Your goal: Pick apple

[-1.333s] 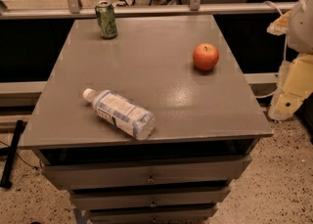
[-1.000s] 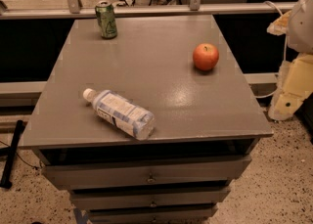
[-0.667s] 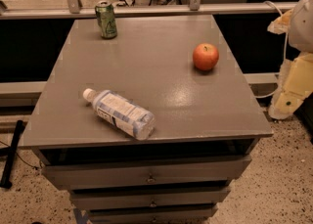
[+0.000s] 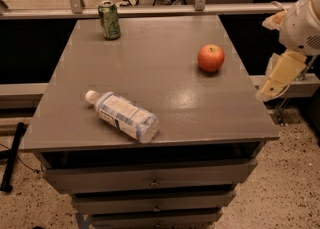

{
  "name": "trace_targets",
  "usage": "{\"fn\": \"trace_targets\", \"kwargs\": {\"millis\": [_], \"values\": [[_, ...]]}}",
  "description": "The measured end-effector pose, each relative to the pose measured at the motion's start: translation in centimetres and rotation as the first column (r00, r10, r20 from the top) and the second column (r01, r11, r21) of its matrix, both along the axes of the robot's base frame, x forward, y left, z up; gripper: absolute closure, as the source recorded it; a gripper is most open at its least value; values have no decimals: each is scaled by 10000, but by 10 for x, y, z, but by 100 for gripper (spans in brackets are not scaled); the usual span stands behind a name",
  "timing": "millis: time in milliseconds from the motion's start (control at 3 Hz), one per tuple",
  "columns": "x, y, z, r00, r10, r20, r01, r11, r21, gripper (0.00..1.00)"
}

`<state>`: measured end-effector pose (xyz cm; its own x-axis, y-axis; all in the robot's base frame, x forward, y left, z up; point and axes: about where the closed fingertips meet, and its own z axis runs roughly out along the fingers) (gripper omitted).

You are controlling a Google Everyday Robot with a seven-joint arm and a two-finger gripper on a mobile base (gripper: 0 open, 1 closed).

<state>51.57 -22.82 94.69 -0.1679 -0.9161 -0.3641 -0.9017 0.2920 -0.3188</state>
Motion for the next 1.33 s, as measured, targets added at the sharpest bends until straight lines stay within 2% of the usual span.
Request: {"fn": "trace_targets", "kwargs": {"millis": [333,667,1000,1333], "values": [[54,4,-18,9980,-89,623,44,9973,728,0],[97,11,-47,9966,-508,642,380,9816,1872,0],[126,18,-71,9953,-829,509,653,9571,2823,0],[156,29,-85,9936,-1012,493,750,9220,3799,0]]}}
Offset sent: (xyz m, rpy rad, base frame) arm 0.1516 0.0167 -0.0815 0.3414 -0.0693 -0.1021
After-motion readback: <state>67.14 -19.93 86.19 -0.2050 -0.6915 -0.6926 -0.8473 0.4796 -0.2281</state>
